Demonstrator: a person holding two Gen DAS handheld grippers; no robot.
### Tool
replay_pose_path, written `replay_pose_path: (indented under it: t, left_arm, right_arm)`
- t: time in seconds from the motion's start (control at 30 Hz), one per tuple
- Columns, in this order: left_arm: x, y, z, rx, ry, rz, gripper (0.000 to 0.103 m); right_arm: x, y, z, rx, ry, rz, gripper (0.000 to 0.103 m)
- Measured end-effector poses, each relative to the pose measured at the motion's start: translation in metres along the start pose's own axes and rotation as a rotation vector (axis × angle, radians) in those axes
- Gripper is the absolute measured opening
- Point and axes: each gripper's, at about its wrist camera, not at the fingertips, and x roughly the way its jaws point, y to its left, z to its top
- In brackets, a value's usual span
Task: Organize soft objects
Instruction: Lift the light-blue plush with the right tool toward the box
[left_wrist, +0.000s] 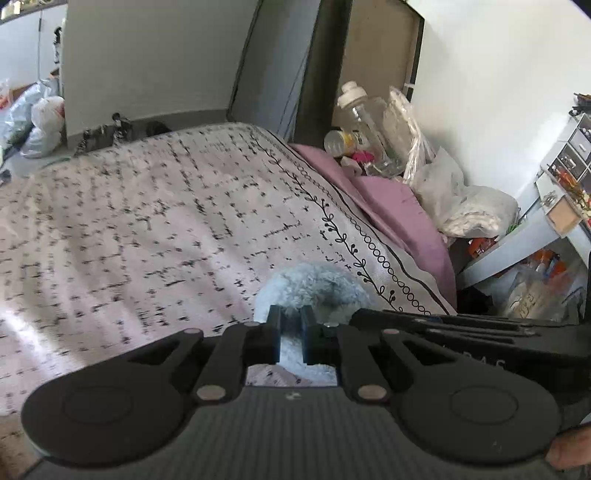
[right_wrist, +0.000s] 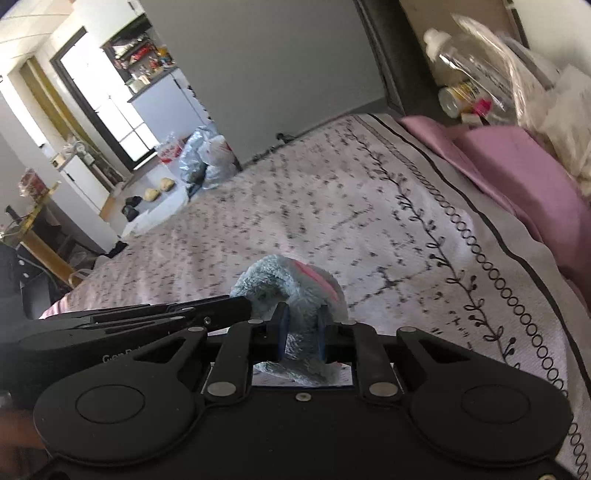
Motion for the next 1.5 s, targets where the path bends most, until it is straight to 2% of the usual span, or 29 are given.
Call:
replay_pose_path:
  t: [0.67,1.07,1.5]
  left_arm:
    - [-0.142,0.013,-0.028,0.010,-0.160,0.080,0.009]
    - [-0.204,0.033,-0.056,-0.012,-0.216,0.125,0.009]
    - [-0.250,0.067,-0.077,-0.041,-0.258,0.155,0.009]
  right_arm:
    - [-0.067,0.096,-0.025,-0.098,-0.101,0.105,0.016]
    - [-0.087,0.148,-0.051,-0.168,-0.125,0.148,0.016]
    - [-0.087,0.200,-0.068,-0.234,-0.126,0.181,0.016]
